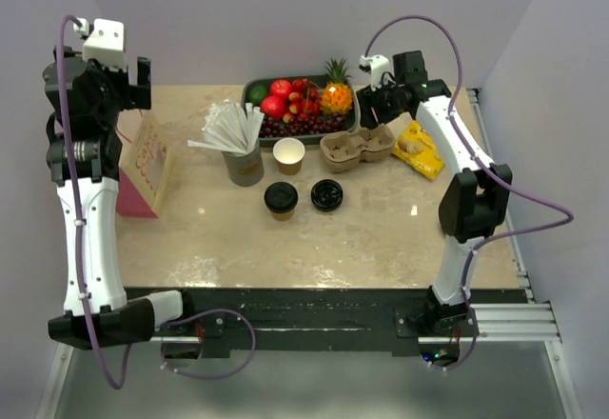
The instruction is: Pack the takeout coffee
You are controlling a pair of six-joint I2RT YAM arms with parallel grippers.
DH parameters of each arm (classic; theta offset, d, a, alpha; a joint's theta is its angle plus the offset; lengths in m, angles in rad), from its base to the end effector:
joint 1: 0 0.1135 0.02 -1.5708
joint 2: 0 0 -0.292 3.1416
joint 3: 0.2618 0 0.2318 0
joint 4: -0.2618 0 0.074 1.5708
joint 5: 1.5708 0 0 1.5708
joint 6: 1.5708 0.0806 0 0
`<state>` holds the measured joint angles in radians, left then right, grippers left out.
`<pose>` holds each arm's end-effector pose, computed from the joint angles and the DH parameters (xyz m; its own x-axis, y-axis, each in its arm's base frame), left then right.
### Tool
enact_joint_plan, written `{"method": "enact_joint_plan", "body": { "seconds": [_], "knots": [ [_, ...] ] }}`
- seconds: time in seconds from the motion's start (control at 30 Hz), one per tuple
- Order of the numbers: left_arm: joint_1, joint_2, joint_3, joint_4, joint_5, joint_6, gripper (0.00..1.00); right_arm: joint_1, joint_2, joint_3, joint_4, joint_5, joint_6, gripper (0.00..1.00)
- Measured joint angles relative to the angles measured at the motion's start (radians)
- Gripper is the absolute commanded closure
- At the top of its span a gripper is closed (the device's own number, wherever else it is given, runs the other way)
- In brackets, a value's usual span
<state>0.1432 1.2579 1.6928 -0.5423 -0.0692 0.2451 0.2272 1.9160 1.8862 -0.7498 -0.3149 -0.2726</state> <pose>0.2579 0.0428 0.5235 -0.1540 0.2224 -0.9627 -0.1784 0.9521 0.2485 0.4343 0.1260 0.3357 -0.5442 -0.3886 -0.7436 -0.5973 0.8018 0.0182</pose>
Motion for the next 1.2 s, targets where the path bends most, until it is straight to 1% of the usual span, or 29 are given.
{"method": "enact_joint_plan", "body": {
  "seconds": [0.1, 0.23, 0.33, 0.47, 0.6, 0.77, 1.03, 1.13, 1.2],
  "knots": [
    [0.000, -0.065, -0.082, 0.013, 0.055, -0.002, 0.00, -0.014, 0.074, 0.016, 0.004, 0.058, -0.002, 0.39],
    [0.000, -0.105, -0.121, 0.029, 0.097, -0.020, 0.01, 0.018, 0.138, 0.018, 0.006, 0.117, -0.002, 0.39],
    [0.005, -0.112, -0.148, 0.049, 0.122, -0.039, 0.01, 0.060, 0.156, 0.026, -0.002, 0.139, -0.014, 0.39],
    [0.013, -0.106, -0.167, 0.051, 0.153, -0.062, 0.01, 0.095, 0.182, 0.087, -0.017, 0.166, -0.036, 0.39],
    [0.014, -0.106, -0.179, 0.055, 0.174, -0.074, 0.01, 0.089, 0.198, 0.129, -0.023, 0.188, -0.043, 0.38],
    [0.015, -0.108, -0.198, 0.055, 0.188, -0.079, 0.01, 0.085, 0.235, 0.129, -0.031, 0.220, -0.042, 0.36],
    [0.022, -0.108, -0.203, 0.055, 0.207, -0.089, 0.01, 0.087, 0.271, 0.115, -0.064, 0.208, -0.045, 0.34],
    [0.026, -0.110, -0.207, 0.056, 0.217, -0.096, 0.01, 0.085, 0.271, 0.131, -0.079, 0.160, -0.095, 0.34],
    [0.027, -0.111, -0.212, 0.055, 0.227, -0.096, 0.01, 0.080, 0.270, 0.148, -0.096, 0.119, -0.161, 0.34]
  ]
}}
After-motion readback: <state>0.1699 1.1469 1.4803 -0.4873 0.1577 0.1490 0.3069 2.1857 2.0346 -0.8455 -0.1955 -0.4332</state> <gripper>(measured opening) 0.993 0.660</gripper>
